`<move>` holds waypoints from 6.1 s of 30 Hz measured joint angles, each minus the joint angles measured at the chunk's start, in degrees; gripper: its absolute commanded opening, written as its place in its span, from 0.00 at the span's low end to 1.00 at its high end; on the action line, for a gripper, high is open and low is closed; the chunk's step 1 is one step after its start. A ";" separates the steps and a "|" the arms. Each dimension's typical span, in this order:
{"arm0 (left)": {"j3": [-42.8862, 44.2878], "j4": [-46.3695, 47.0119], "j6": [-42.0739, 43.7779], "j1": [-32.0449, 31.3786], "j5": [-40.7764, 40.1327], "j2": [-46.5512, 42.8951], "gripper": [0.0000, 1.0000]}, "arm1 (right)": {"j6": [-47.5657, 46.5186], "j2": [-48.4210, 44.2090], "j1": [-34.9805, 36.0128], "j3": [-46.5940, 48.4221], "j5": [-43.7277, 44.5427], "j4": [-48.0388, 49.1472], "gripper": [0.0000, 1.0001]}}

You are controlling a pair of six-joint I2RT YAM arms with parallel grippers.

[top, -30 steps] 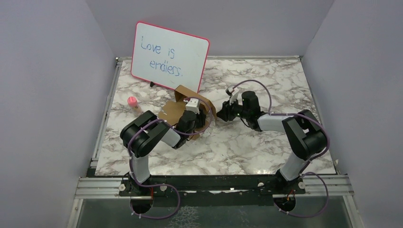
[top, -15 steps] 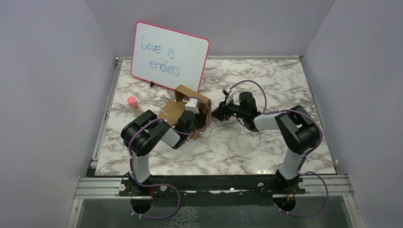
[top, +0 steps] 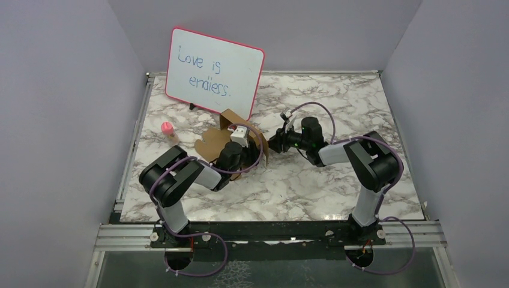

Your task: Fold the paper box

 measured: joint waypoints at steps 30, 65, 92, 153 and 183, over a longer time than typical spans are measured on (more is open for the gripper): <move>-7.78 -14.49 -4.17 4.50 2.82 -14.69 0.37 | 1.16 -0.37 4.81 -5.18 -1.70 1.38 0.45; -8.00 -24.09 -6.51 5.84 6.86 -27.65 0.37 | 2.73 3.45 7.87 -3.72 4.31 10.21 0.45; -6.14 -29.75 -7.48 7.50 7.74 -20.83 0.33 | 0.83 4.68 9.79 0.00 4.85 10.21 0.58; 15.89 -58.10 -3.28 3.32 8.15 -37.53 0.60 | -5.07 11.61 14.88 -0.20 20.61 20.26 0.45; 36.28 -71.52 5.77 21.18 15.85 -14.29 0.66 | -12.31 -6.97 7.45 -5.77 10.10 6.56 0.51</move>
